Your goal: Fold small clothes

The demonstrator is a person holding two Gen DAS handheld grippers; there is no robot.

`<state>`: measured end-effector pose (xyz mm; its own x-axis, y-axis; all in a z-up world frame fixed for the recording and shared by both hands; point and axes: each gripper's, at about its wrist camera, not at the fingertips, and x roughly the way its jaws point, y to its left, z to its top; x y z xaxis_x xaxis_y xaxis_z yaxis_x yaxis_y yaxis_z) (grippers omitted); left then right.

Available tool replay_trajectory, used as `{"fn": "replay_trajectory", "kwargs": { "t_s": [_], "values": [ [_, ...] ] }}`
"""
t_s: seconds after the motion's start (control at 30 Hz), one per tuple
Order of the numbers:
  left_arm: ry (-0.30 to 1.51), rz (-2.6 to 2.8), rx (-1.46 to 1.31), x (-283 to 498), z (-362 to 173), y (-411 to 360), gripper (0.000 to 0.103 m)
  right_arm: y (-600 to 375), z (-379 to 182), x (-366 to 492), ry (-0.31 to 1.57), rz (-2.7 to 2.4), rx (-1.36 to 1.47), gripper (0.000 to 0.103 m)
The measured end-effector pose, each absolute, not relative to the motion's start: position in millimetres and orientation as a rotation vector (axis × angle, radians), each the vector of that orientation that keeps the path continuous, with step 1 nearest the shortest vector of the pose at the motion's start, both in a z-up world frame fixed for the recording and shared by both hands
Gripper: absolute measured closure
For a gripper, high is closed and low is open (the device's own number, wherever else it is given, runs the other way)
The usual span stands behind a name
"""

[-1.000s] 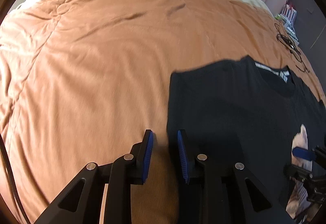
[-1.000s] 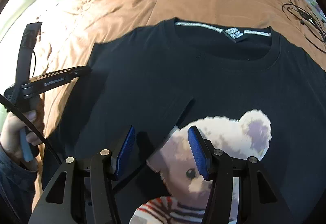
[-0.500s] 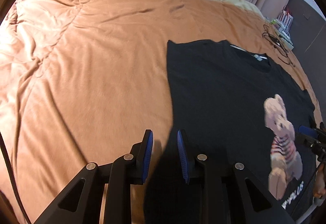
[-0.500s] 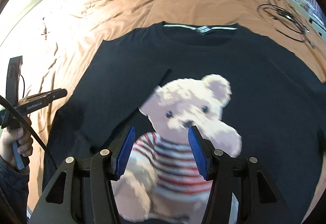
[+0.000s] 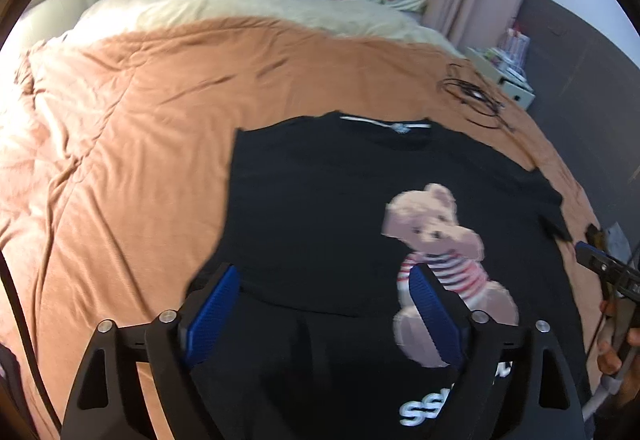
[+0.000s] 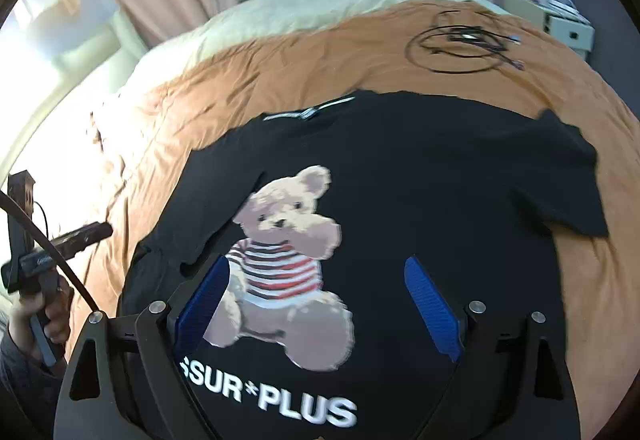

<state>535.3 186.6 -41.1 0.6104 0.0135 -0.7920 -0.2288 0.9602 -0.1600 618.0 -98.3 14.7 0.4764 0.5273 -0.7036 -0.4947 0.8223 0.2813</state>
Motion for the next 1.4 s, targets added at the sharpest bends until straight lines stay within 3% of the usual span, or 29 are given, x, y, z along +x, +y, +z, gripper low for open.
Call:
{"fn": "replay_trajectory", "kwargs": {
  "t_s": [0.53, 0.8, 1.1, 1.4],
  "values": [
    [0.886, 0.063, -0.196, 570.9, -24.9, 58.1, 0.017, -229.5, 5.8, 618.0, 0.775, 0.542, 0.149, 0.014],
    [0.918, 0.019, -0.200, 610.4, -42.2, 12.4, 0.031, -281.3, -5.8, 653.0, 0.783, 0.513, 0.244, 0.016],
    [0.950, -0.026, -0.211, 661.4, -65.8, -26.0, 0.045, -306.1, -17.7, 716.0, 0.841, 0.478, 0.279, 0.035],
    [0.984, -0.069, -0.207, 714.5, -96.0, -61.7, 0.060, -311.8, -33.7, 785.0, 0.882, 0.492, 0.255, 0.039]
  ]
}}
